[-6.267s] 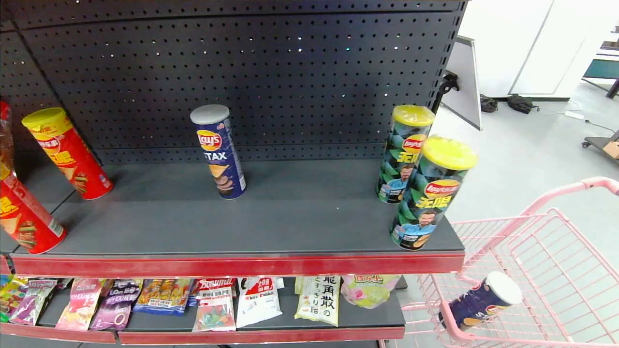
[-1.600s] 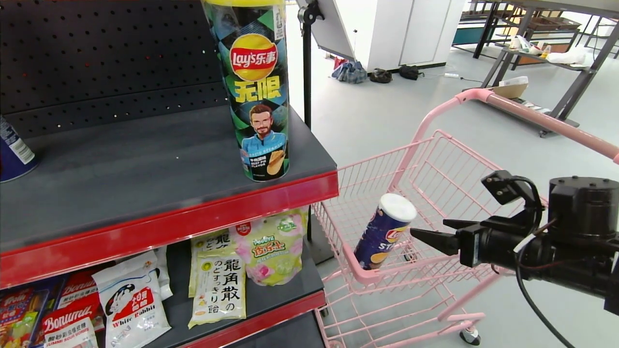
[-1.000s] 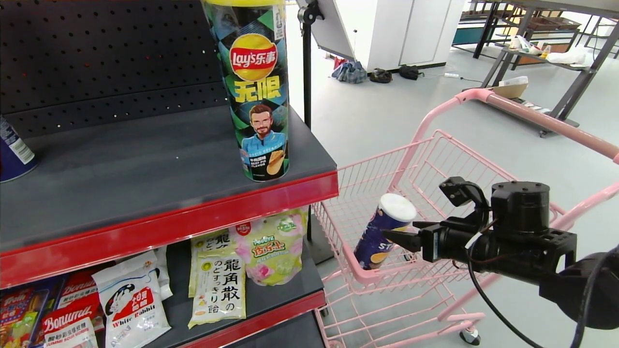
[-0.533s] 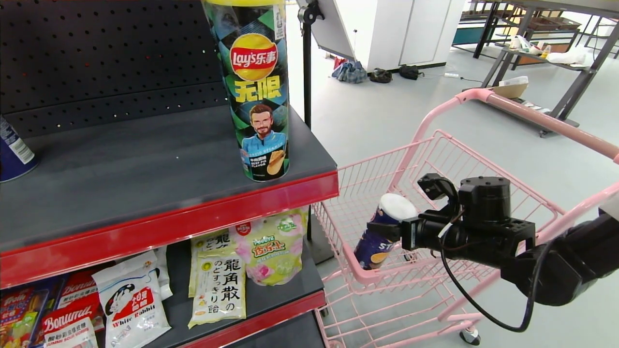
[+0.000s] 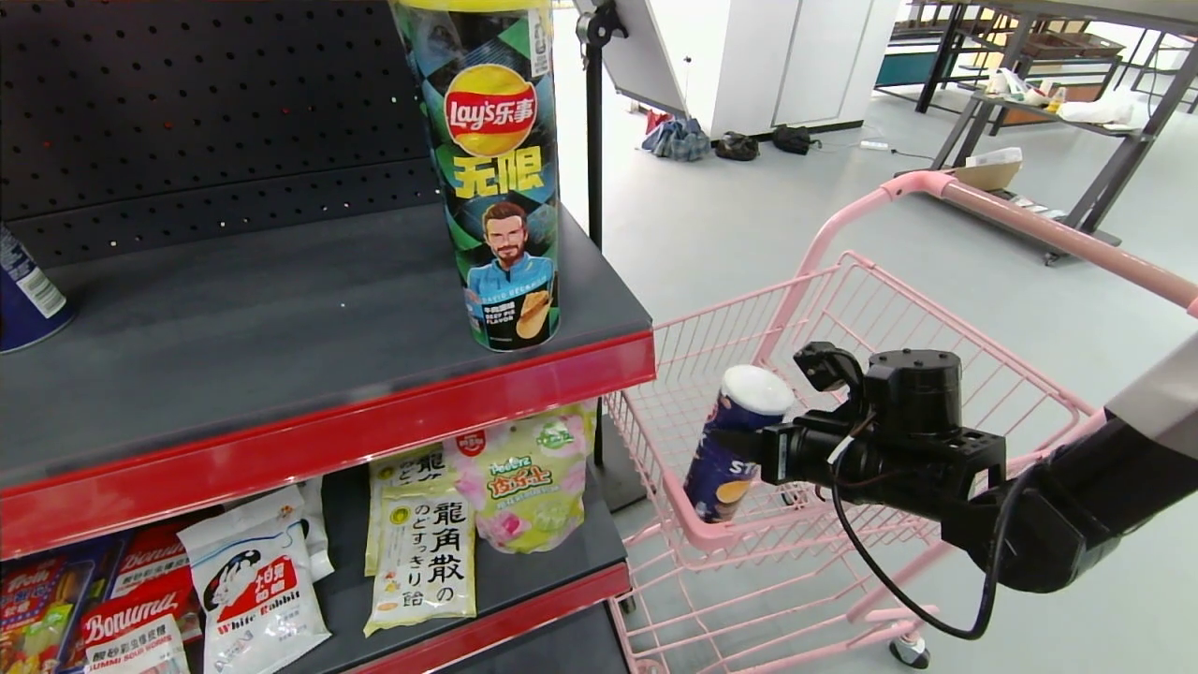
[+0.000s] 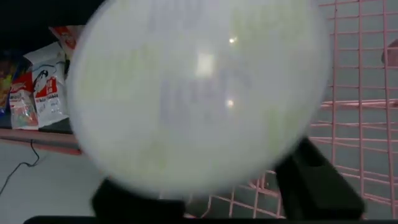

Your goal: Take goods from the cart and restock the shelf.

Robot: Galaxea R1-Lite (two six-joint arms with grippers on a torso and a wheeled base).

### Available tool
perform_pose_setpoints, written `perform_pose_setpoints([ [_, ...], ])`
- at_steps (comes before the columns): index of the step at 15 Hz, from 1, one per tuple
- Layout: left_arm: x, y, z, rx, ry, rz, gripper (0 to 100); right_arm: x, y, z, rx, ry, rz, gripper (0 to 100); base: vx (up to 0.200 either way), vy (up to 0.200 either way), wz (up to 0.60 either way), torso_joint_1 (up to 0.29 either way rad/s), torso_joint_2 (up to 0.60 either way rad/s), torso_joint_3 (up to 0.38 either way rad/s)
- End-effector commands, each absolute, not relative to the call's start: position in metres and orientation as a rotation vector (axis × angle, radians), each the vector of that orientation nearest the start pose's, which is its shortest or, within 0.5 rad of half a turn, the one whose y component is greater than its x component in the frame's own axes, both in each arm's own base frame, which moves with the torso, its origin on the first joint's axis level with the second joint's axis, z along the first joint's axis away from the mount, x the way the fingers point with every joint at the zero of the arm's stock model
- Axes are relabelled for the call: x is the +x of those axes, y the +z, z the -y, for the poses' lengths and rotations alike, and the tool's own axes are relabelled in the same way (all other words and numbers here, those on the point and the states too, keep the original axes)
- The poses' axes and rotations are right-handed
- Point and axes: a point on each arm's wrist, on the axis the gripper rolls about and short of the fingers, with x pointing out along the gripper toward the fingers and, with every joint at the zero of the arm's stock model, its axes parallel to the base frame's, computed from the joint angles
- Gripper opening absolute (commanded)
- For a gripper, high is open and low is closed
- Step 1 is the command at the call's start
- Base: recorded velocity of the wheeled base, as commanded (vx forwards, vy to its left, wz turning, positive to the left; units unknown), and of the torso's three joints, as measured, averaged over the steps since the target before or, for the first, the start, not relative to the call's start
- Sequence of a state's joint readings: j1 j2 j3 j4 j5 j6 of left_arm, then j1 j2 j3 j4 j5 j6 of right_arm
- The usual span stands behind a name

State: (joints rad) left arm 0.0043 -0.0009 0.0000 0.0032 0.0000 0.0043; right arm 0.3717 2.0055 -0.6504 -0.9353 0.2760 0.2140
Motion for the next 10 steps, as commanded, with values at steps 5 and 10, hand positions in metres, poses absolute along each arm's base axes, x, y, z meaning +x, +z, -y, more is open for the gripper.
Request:
perform_pose_setpoints([
  [5,-0.023,0.075,0.000,0.005,0.005,-0.003,100,0.312,0.115,-0.126,0.179,0.567,-0.338,0,0.000,0.000,0.00,0.000,0.00,0.000],
  [10,-0.023,0.075,0.000,0.005,0.003,-0.003,100,0.275,0.254,-0.083,0.108,0.481,-0.133,0,0.000,0.000,0.00,0.000,0.00,0.000],
])
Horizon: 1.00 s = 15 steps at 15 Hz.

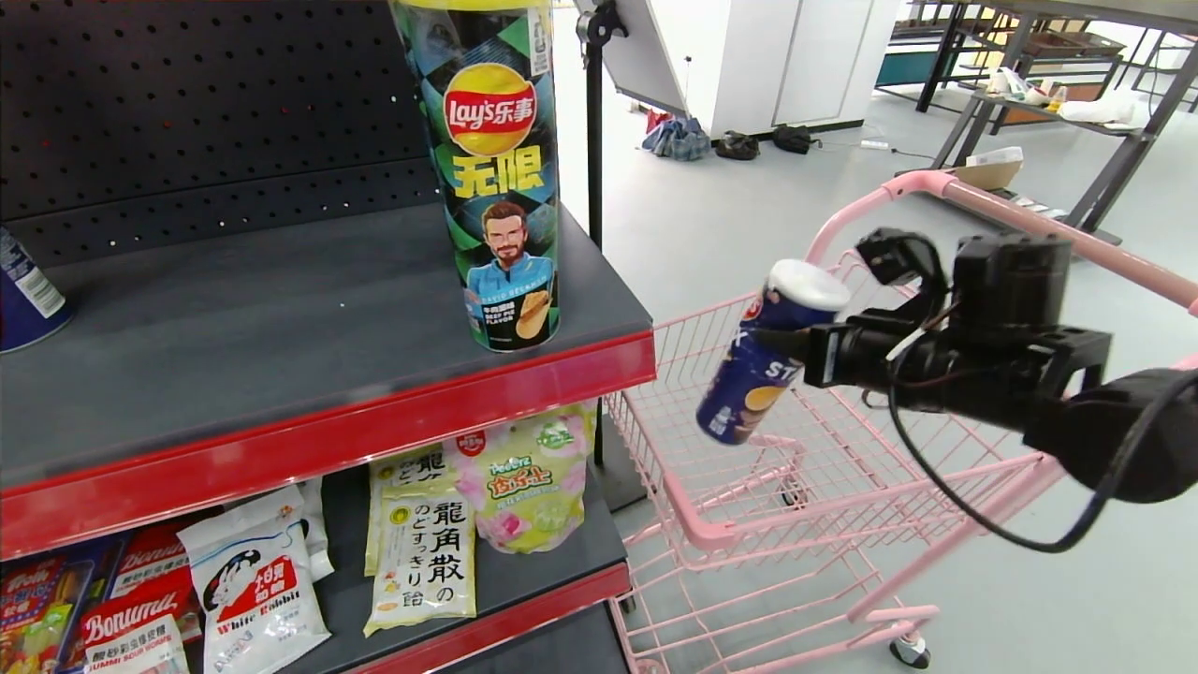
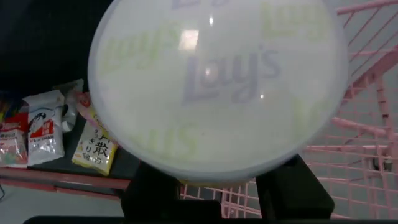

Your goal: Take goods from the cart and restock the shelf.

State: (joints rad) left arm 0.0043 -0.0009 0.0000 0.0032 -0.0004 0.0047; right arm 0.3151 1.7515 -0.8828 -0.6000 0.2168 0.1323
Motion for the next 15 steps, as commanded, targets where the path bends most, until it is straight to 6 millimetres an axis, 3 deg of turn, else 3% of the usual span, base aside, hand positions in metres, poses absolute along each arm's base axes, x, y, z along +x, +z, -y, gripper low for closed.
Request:
perform_pose_setpoints([
  [1,-0.023,0.075,0.000,0.005,0.005,-0.003,100,0.237,0.281,-0.066,0.085,0.398,-0.126,0,0.000,0.000,0.00,0.000,0.00,0.000],
  [2,-0.023,0.075,0.000,0.003,0.003,-0.003,100,0.207,0.292,-0.049,0.029,0.267,-0.137,0,0.000,0.000,0.00,0.000,0.00,0.000],
  [3,-0.023,0.075,0.000,0.003,0.003,-0.003,100,0.174,0.295,-0.040,-0.011,0.244,-0.174,0,0.000,0.000,0.00,0.000,0.00,0.000],
  [4,-0.023,0.075,0.000,0.005,0.003,-0.003,100,0.137,0.294,-0.031,-0.012,0.258,-0.200,0,0.000,0.000,0.00,0.000,0.00,0.000],
  [5,-0.023,0.075,0.000,0.005,0.003,-0.003,100,0.121,0.291,-0.028,-0.013,0.259,-0.208,0,0.000,0.000,0.00,0.000,0.00,0.000],
  [6,-0.023,0.075,0.000,0.005,0.003,-0.003,100,0.078,0.279,-0.017,-0.028,0.245,-0.235,0,0.000,0.000,0.00,0.000,0.00,0.000],
  [7,-0.023,0.075,0.000,0.005,0.003,-0.003,100,0.055,0.271,-0.011,-0.055,0.215,-0.246,0,0.000,0.000,0.00,0.000,0.00,0.000],
  [11,-0.023,0.075,0.000,0.006,0.002,-0.003,100,0.028,0.251,-0.002,-0.108,0.062,-0.230,0,0.000,0.000,0.00,0.000,0.00,0.000],
  [15,-0.023,0.075,0.000,0.006,0.002,-0.003,100,0.025,0.251,-0.001,-0.109,0.058,-0.220,0,0.000,0.000,0.00,0.000,0.00,0.000],
])
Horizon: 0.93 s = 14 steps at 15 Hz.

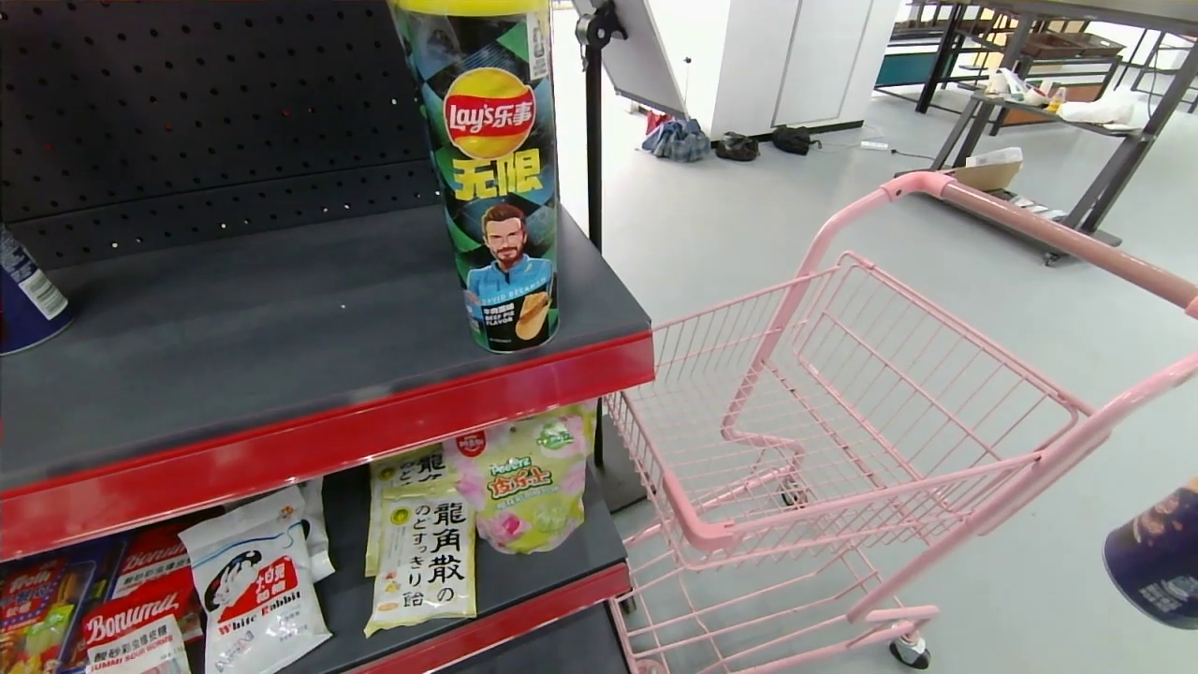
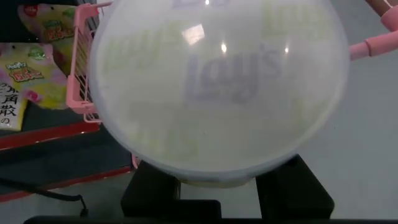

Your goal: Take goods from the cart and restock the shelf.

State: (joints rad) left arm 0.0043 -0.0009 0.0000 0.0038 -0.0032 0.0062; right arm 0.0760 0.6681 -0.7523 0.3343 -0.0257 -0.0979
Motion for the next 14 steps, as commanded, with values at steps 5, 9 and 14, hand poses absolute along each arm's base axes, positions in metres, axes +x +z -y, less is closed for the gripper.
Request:
perform_pose_setpoints([
  [5,-0.0228,0.0752,0.0002,0.003,0.002,-0.003,100,0.0271,0.2497,-0.0015,-0.109,0.062,-0.232,0,0.000,0.000,0.00,0.119,-0.42,-0.287],
  [9,-0.0228,0.0752,0.0002,0.003,0.002,-0.003,100,0.0277,0.2462,-0.0015,-0.108,0.061,-0.243,0,0.000,0.000,0.00,0.193,-0.56,-0.367],
  [14,-0.0228,0.0752,0.0002,0.003,0.002,-0.003,100,0.0285,0.2441,-0.0016,-0.110,0.061,-0.252,0,0.000,0.000,0.00,0.212,-0.55,-0.343],
])
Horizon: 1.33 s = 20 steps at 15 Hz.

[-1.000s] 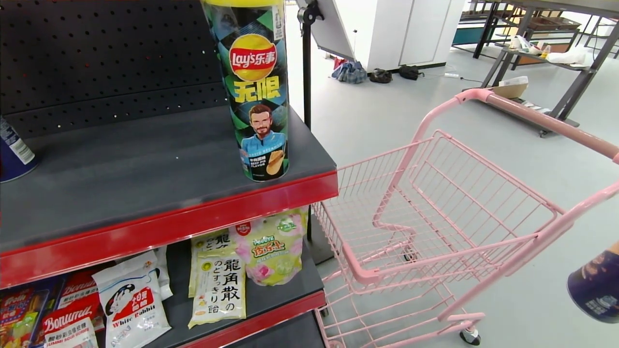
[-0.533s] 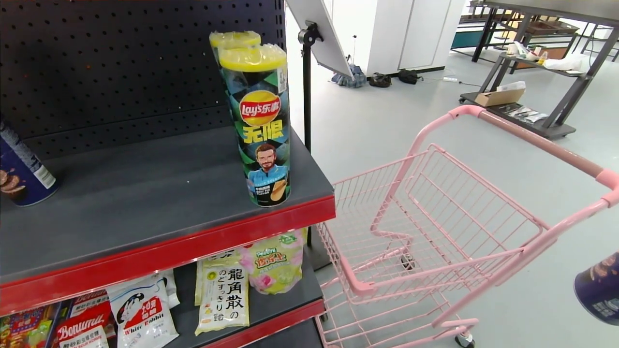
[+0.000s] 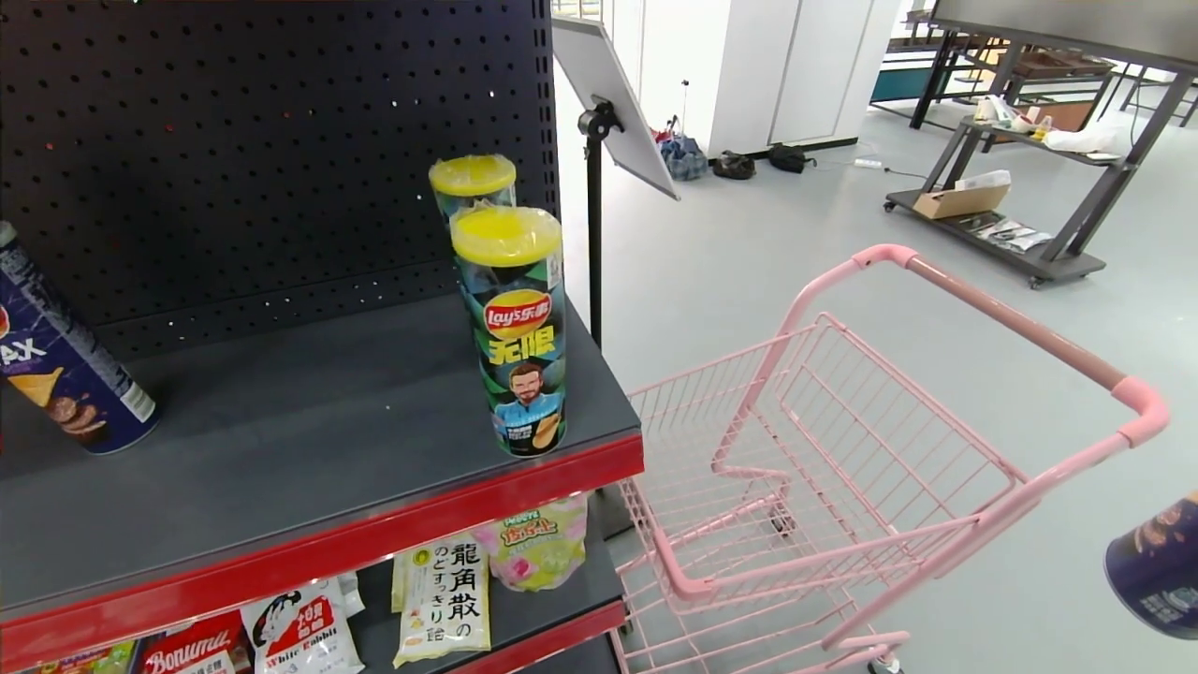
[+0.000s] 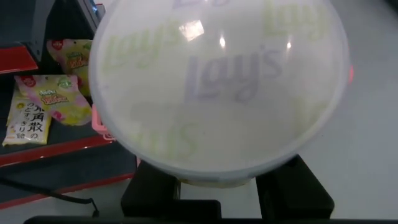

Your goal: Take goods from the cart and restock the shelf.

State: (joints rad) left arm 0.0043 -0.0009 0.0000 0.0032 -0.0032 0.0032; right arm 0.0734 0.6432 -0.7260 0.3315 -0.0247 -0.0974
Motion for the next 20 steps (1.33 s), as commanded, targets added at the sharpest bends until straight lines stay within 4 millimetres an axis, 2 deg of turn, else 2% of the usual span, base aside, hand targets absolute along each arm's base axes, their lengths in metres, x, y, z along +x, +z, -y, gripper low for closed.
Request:
perform_pose_setpoints([
  [1,-0.0228,0.0752,0.0002,0.003,0.002,-0.003,100,0.0285,0.2441,-0.0016,-0.110,0.061,-0.252,0,0.000,0.000,0.00,0.168,-0.40,-0.246],
  [14,-0.0228,0.0752,0.0002,0.003,0.002,-0.003,100,0.0375,0.2427,-0.0020,-0.165,0.062,-0.277,0,0.000,0.000,0.00,0.142,-0.34,-0.198],
  [20,-0.0228,0.0752,0.0002,0.005,0.002,-0.003,100,0.0370,0.2396,-0.0017,-0.166,0.051,-0.285,0,0.000,0.000,0.60,0.010,-0.01,-0.009],
])
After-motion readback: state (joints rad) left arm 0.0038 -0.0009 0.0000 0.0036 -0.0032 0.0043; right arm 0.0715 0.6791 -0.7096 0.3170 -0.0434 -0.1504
